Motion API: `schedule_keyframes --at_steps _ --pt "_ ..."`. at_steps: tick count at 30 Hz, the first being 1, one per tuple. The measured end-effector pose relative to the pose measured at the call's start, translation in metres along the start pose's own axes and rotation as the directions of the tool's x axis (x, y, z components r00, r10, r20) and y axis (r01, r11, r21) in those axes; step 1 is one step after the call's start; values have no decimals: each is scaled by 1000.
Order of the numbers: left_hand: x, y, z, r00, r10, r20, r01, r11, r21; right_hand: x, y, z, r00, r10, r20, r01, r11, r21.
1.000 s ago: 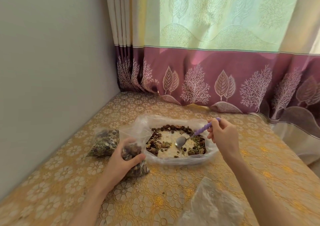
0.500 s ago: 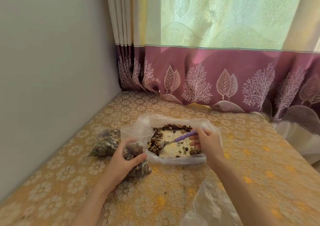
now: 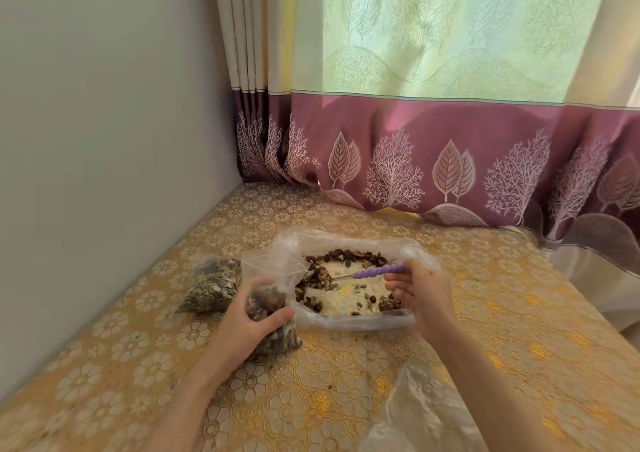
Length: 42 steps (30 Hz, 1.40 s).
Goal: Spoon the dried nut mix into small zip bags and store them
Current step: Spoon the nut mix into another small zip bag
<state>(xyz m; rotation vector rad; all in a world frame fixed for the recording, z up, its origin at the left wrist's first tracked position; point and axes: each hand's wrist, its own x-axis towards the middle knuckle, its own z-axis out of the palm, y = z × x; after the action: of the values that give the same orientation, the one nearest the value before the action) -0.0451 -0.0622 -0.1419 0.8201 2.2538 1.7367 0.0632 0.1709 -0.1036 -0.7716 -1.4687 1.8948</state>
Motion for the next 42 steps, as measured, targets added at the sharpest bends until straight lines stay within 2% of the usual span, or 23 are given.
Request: schedule_keyframes --at_steps 9,17,23,28,33,37,39,42 --pt "-1 4 0 1000 8 6 -8 1000 -12 -6 -45 10 985 -171 32 166 979 114" --pt "-1 2 0 1000 3 15 -3 1000 -26 -25 -51 32 947 -245 206 223 967 126" --pt "0 0 1 1000 -22 5 22 996 -92 -33 -50 38 869 -335 365 321 942 100" --pt "0 1 0 1000 -13 7 14 992 -125 -30 -50 33 840 -373 393 348 928 138" --pt "0 2 0 1000 -4 0 4 995 -98 -22 -48 23 857 -383 346 322 921 221" --pt "1 -1 0 1000 -8 -18 6 994 -112 -13 -44 13 918 -332 217 279 930 239" --pt "1 -1 0 999 -16 -37 11 991 -131 -7 -39 6 946 -304 115 283 944 170" --pt "0 1 1 997 -11 -81 -1 988 -153 -2 -28 -4 937 -348 28 348 937 -38"
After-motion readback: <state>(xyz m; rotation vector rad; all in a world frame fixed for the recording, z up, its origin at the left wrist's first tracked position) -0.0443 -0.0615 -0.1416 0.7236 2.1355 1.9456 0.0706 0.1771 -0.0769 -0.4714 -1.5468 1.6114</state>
